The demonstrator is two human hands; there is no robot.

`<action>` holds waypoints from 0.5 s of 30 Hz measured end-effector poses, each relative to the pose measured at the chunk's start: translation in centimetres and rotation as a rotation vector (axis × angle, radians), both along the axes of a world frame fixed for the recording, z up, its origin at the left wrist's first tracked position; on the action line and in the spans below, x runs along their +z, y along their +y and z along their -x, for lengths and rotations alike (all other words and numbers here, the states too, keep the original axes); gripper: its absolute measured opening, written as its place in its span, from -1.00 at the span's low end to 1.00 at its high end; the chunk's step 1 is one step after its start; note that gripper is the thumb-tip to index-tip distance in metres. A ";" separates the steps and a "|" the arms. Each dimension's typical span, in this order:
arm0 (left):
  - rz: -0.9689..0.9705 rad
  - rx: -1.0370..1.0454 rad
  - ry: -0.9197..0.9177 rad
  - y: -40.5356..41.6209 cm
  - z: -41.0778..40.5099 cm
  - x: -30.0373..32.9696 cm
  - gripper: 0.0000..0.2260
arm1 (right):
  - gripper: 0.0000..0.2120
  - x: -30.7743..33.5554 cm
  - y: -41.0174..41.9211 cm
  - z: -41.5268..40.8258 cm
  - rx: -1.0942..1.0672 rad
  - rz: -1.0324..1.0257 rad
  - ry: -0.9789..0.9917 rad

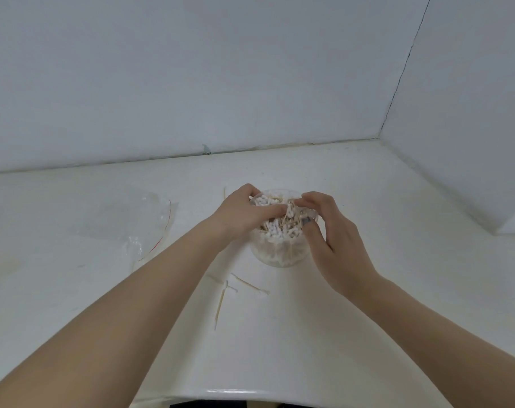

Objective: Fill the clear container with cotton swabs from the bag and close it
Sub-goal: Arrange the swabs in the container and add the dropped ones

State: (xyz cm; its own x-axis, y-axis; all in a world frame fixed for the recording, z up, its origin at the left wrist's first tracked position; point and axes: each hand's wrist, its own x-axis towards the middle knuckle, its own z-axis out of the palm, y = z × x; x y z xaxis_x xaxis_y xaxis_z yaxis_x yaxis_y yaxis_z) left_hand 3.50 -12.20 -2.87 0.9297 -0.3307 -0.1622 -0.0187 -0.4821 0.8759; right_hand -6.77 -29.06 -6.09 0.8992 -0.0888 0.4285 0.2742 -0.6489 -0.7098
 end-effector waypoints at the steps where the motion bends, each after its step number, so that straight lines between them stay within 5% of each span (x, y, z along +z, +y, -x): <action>1: -0.007 0.009 -0.016 -0.1 0.0 0.0 -0.59 | -0.67 0.0 -0.1 0.0 0.003 -0.008 0.001; 5: 0.023 -0.024 -0.018 0.2 -0.2 0.1 -0.61 | -0.69 0.2 -0.7 0.0 -0.024 -0.107 -0.035; 12: 0.004 -0.046 -0.118 -0.6 0.1 0.4 -0.67 | -0.61 0.4 -0.5 0.5 0.003 0.073 -0.032; 15: -0.047 -0.047 -0.120 -0.9 0.1 0.8 -0.51 | -0.59 0.7 -0.4 0.6 0.004 0.077 -0.041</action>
